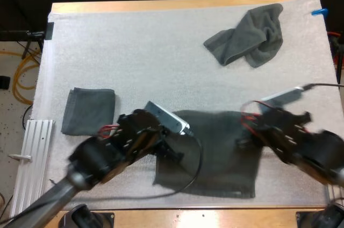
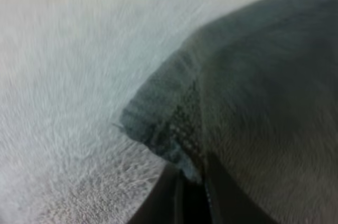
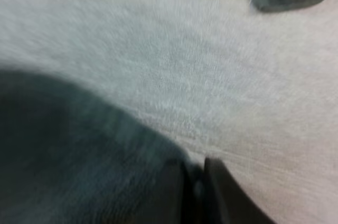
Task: Pick towel from pile fold and stack
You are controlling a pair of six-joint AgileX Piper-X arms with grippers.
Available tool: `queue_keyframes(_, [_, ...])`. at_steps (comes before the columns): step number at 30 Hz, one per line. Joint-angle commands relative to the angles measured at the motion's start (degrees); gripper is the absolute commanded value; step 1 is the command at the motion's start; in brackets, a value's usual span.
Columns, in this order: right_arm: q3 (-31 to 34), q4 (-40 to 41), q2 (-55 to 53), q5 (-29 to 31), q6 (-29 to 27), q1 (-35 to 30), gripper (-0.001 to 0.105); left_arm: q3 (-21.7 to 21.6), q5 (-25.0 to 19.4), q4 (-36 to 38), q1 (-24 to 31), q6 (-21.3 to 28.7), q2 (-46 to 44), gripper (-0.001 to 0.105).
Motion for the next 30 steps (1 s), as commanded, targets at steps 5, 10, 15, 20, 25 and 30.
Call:
queue_keyframes(5, [3.23, -18.76, 11.13, -1.89, -2.78, -6.76, 0.0, 9.7, -0.67, -21.08, 7.28, 3.32, 6.45, 0.0])
queue_keyframes(10, [3.16, -29.59, 20.13, -3.27, -6.34, -10.49, 0.0, 11.06, 7.18, -35.75, 14.25, 10.7, 15.5, 0.0])
queue_keyframes(15, [3.16, -39.99, 27.52, -3.76, -6.44, -14.07, 0.0, 11.06, 8.42, -46.6, 20.54, 10.99, 24.73, 0.0])
queue_keyframes(20, [3.07, -45.48, 32.0, -5.18, -6.44, -16.81, 0.0, 10.91, 12.5, -53.83, 24.94, 10.99, 30.29, 0.0])
queue_keyframes(25, [3.07, -50.91, 35.0, -5.69, -6.44, -18.45, 0.0, 10.9, 13.89, -61.17, 27.25, 11.12, 33.95, 0.0])
queue_keyframes(30, [3.07, -55.26, 36.98, -5.71, -6.56, -19.34, 0.0, 10.37, 13.48, -62.72, 27.93, 11.48, 35.41, 0.0])
